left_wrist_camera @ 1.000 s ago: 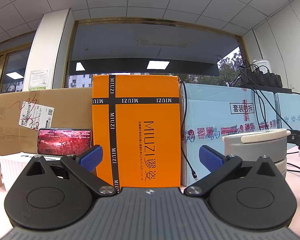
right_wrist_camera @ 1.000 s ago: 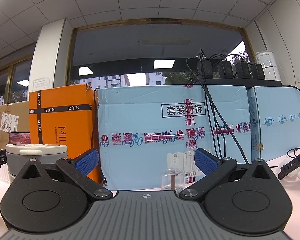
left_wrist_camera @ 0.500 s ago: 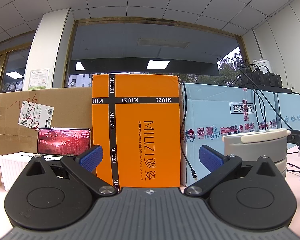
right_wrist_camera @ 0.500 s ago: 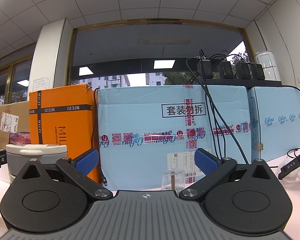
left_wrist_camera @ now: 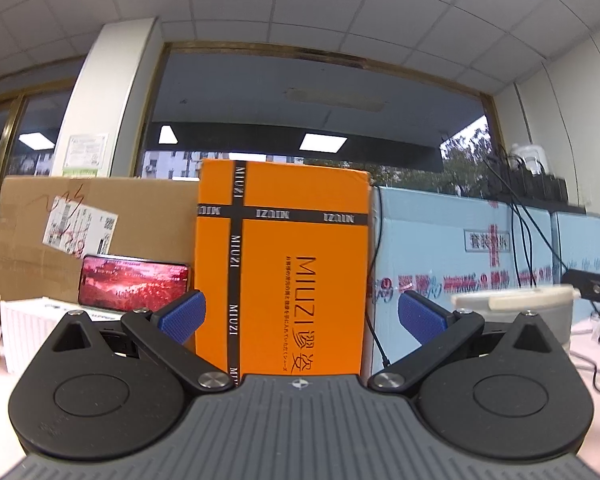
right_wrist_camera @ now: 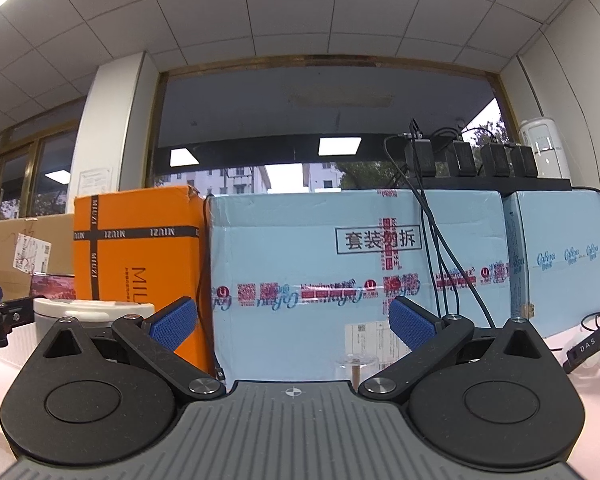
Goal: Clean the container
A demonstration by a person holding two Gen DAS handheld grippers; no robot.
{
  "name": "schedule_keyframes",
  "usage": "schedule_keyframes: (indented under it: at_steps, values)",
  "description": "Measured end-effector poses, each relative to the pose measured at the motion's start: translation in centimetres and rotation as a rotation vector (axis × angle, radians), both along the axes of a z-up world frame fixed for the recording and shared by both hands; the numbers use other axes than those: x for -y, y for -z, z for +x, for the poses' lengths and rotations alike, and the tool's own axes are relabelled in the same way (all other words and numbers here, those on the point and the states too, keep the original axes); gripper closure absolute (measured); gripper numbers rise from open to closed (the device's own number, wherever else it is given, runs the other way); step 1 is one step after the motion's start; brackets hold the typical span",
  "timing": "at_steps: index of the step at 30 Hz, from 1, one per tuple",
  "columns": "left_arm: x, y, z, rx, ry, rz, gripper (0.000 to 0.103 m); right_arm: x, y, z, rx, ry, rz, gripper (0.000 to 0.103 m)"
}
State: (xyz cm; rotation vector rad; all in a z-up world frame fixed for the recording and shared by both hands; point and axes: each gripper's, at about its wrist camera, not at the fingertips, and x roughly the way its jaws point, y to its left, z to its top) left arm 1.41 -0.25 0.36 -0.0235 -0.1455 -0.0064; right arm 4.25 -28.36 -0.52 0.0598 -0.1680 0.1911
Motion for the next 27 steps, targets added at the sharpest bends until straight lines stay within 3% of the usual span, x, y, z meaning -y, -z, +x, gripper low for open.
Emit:
schedule_keyframes:
  at_steps: [7, 11, 13, 17, 20, 27]
  values:
    - [-2.0, -1.5, -0.2, -0.063, 0.013, 0.026, 0.000, 0.0, -0.6, -2.2, 0.111, -0.022, -0.005, 0.000]
    - [-3.7, -2.5, -0.5, -0.086, 0.028, 0.051, 0.000, -0.3, -1.7, -4.5, 0.164, -0.121, -0.041, 0.000]
    - [-4.9, -2.8, -0.3, -0.140, 0.053, 0.058, 0.000, -0.5, -2.1, -5.4, 0.164, -0.174, -0.063, 0.000]
    - [-7.2, -2.6, 0.4, -0.294, 0.133, 0.100, 0.000, -1.2, -2.8, -6.6, 0.076, -0.355, -0.140, 0.000]
    - [-7.7, -1.8, 0.8, -0.396, 0.214, 0.200, 0.000, -2.4, -3.3, -7.2, -0.018, -0.500, -0.228, 0.000]
    - [-5.4, 1.2, 0.1, -0.465, 0.281, 0.467, 0.000, -6.4, -3.3, -6.3, -0.236, -0.782, -0.432, 0.000]
